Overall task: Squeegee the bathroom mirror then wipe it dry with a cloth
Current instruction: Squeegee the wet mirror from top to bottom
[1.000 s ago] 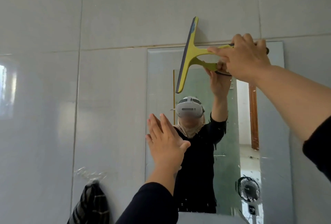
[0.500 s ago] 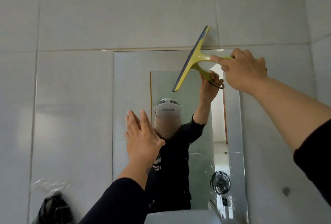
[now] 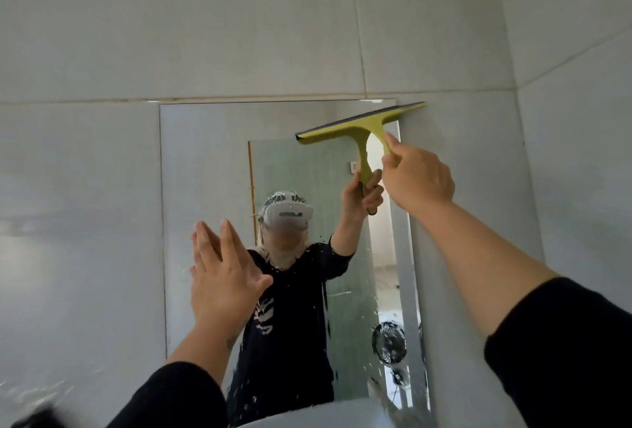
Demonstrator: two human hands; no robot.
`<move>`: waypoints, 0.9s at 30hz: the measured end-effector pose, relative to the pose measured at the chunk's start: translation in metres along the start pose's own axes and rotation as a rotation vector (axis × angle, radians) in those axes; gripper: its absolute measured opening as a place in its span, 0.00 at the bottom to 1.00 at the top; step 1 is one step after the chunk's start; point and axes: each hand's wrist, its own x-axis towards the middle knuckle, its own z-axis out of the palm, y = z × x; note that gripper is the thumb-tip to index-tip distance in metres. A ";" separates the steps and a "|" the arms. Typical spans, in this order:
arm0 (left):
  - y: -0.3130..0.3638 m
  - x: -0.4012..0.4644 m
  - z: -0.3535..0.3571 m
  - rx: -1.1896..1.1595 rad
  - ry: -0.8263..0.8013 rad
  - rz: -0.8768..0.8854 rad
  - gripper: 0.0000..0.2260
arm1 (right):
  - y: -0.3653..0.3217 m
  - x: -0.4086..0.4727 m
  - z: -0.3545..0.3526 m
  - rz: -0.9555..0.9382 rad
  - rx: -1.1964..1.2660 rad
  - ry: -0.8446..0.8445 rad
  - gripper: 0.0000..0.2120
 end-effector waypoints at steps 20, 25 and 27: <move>-0.023 -0.002 -0.012 0.096 0.109 0.024 0.41 | -0.112 -0.086 0.095 0.283 0.774 0.054 0.25; -0.041 -0.012 -0.011 0.093 0.061 -0.028 0.46 | -0.137 -0.104 0.099 0.165 0.687 0.009 0.24; -0.041 -0.012 -0.011 0.077 0.041 -0.032 0.46 | -0.145 -0.110 0.104 0.061 0.642 -0.014 0.25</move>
